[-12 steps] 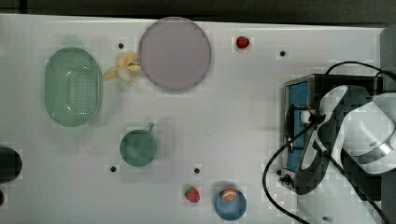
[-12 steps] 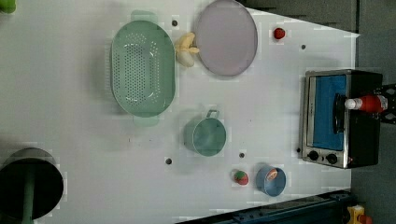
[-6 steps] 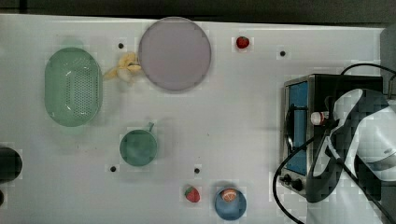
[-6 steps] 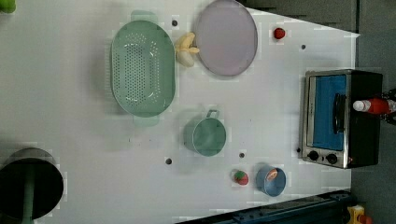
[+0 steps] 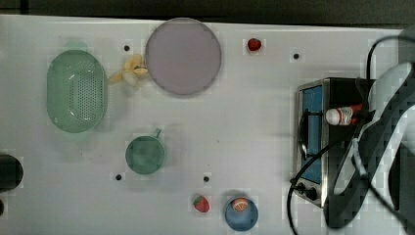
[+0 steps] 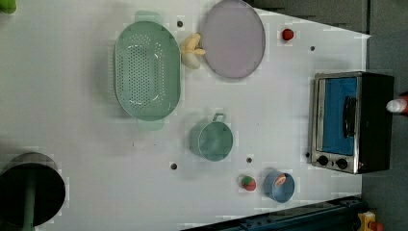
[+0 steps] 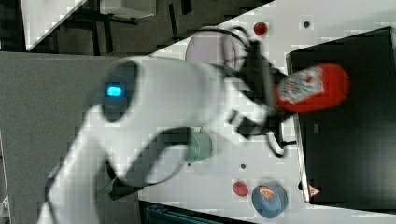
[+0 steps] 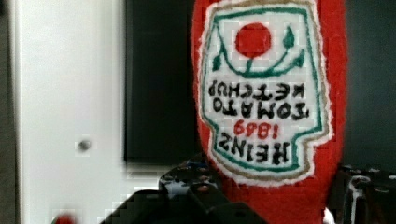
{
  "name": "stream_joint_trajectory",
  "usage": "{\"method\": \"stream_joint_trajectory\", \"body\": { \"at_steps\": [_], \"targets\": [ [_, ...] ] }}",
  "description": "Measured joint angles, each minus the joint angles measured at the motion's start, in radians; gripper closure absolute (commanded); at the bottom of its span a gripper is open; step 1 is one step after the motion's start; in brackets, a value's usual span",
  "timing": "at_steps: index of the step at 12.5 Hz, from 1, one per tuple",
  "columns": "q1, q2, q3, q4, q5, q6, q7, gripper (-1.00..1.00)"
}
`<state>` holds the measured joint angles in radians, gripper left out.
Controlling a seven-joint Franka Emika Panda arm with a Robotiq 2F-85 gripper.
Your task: Pick Ketchup from oven and place it on table.
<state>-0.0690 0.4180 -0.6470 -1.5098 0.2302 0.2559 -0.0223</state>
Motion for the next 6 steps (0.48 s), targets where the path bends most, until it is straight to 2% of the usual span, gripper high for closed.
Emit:
{"method": "stream_joint_trajectory", "body": {
  "at_steps": [3,6],
  "targets": [
    [0.051,-0.156,0.082,0.021,-0.003,-0.080,0.000,-0.26],
    [0.157,-0.257,0.139,0.059,-0.023,-0.137,0.000,-0.27]
  ]
}}
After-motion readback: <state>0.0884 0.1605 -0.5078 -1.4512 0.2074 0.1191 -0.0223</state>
